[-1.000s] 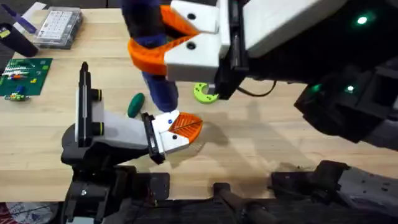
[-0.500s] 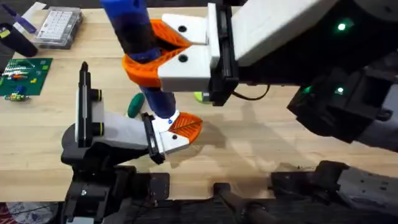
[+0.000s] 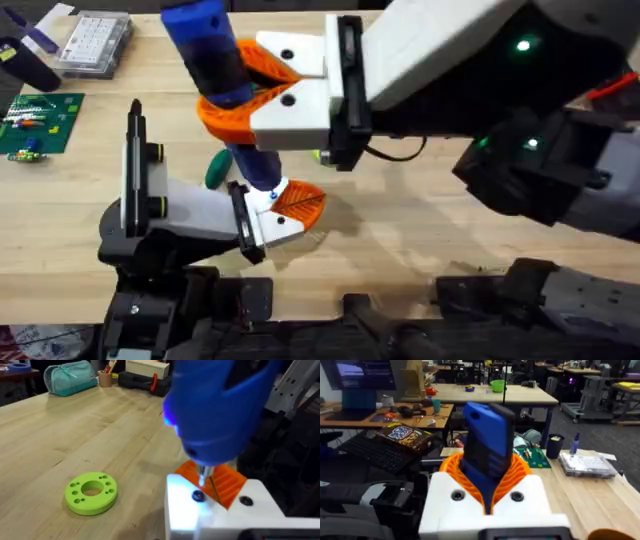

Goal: Pick up the gripper from the table and insert it into the empty holder that is missing its gripper. Then pick up a screw, insert it into the mounting hole, and use the screwdriver to tighten it. Finally, clean up the table by picking up the vegetable and placing it into the bucket.

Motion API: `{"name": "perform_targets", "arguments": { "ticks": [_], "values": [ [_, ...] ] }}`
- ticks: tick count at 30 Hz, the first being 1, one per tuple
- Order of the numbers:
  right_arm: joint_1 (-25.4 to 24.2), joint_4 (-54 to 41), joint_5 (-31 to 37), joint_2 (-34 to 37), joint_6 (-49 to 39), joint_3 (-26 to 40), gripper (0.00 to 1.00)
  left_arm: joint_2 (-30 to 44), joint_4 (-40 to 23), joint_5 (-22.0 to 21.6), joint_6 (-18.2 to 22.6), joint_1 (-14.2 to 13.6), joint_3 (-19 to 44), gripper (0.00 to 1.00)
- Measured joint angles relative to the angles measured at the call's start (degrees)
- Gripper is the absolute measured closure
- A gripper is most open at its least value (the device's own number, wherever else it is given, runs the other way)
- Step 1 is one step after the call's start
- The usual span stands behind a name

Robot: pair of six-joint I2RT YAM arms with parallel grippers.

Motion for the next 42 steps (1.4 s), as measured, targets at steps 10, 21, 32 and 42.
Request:
{"name": "perform_targets", "arguments": {
  "ticks": [10,21,32,42],
  "values": [
    [0.00,0.09,-0.77,0.62,0.00,0.00,0.973,0.01,0.00,-0.01,0.00,0.00,0.00,0.997],
    [0.00,-0.91,-0.82,0.64,-0.02,0.00,0.973,0.01,0.00,-0.01,0.00,0.00,0.01,0.997],
    [0.00,-0.56,-0.86,2.28,-0.03,0.00,0.973,0.02,-0.04,0.17,-0.11,0.02,-0.01,0.997],
    [0.00,-0.64,-0.95,2.28,-0.20,0.00,0.973,0.01,-0.04,0.16,-0.21,0.11,0.01,0.997]
  ]
}}
